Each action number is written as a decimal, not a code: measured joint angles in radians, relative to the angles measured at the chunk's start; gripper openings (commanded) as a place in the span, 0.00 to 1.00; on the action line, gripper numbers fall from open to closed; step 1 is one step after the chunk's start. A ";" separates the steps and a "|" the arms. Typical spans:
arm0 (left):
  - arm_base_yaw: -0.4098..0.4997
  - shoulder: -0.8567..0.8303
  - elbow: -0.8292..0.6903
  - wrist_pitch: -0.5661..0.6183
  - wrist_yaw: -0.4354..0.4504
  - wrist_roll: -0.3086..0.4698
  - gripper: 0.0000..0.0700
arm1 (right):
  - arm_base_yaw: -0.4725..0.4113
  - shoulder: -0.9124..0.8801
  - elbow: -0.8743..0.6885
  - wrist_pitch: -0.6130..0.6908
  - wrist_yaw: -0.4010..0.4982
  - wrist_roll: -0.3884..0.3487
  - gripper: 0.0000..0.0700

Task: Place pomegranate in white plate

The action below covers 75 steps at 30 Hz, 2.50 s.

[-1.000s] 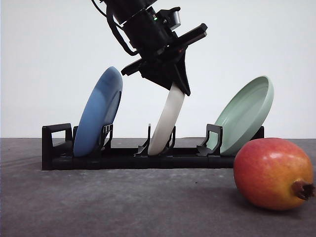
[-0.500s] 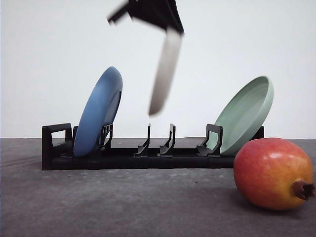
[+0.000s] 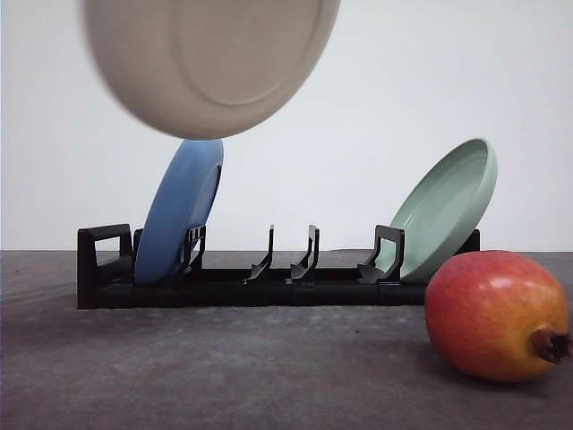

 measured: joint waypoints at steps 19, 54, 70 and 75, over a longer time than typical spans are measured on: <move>-0.334 0.000 -0.444 0.275 -0.449 0.029 0.01 | 0.000 0.000 0.000 -0.012 0.000 0.002 0.89; -0.334 0.175 -0.765 0.735 -0.493 0.013 0.77 | 0.000 0.000 0.000 -0.019 0.000 0.002 0.89; -0.334 -0.180 -0.681 0.507 -0.546 -0.097 0.85 | 0.065 0.030 0.001 -0.128 0.001 0.001 0.89; -0.334 -0.386 -0.681 0.385 -0.492 -0.167 0.85 | 0.159 0.095 0.001 -0.194 0.050 -0.008 0.90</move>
